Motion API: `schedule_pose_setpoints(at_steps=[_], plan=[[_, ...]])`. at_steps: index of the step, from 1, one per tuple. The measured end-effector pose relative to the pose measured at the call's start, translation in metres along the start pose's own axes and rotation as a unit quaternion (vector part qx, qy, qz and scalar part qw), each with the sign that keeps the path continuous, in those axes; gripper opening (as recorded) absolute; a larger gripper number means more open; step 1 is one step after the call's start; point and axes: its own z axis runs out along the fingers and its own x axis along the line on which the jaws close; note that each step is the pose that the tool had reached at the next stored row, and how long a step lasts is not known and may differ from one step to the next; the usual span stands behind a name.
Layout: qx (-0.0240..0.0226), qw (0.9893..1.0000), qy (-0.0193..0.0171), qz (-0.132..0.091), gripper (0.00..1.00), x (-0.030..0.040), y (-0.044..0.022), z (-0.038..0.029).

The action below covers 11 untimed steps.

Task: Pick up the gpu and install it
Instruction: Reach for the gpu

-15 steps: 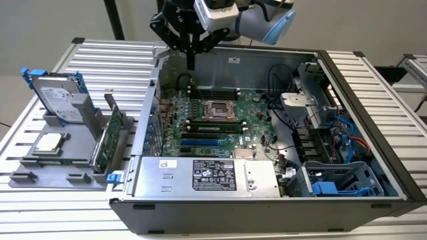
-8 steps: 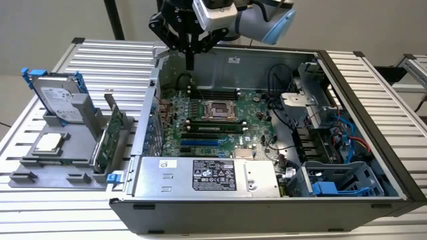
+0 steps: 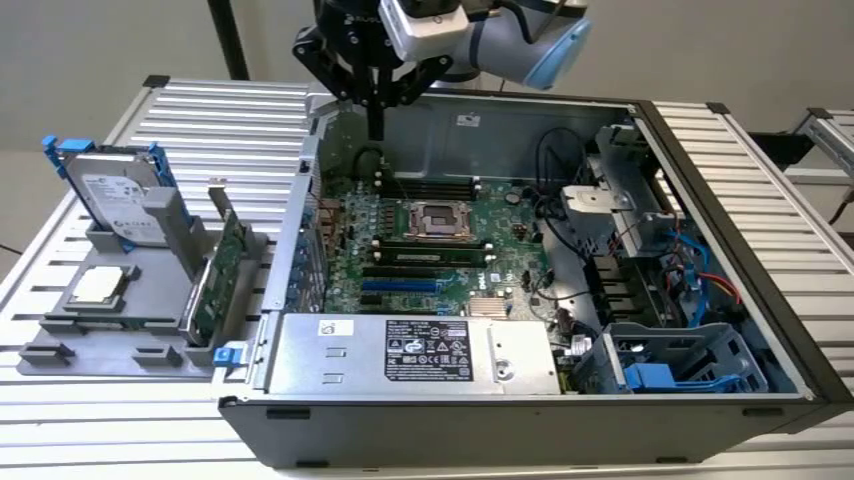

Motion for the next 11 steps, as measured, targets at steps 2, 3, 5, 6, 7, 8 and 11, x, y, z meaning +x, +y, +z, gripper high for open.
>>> schedule_pose_setpoints(at_steps=[2, 3, 5, 6, 7, 8, 11], plan=[[0.0, 1.0, 0.0, 0.0, 0.0, 0.0006, 0.0, 0.0], [-0.0001, 1.0, 0.0, 0.0, 0.0, 0.0009, -0.0001, 0.0], [0.0, 1.0, 0.0, 0.0, 0.0, 0.0015, -0.0001, 0.0], [0.0, 1.0, 0.0, 0.0, 0.0, 0.0018, -0.0001, 0.0], [0.0, 1.0, 0.0, 0.0, 0.0, 0.0021, -0.0002, 0.0], [0.0, 1.0, 0.0, 0.0, 0.0, 0.0025, -0.0002, 0.0], [0.0, 1.0, 0.0, 0.0, 0.0, 0.0037, -0.0003, -0.0001]])
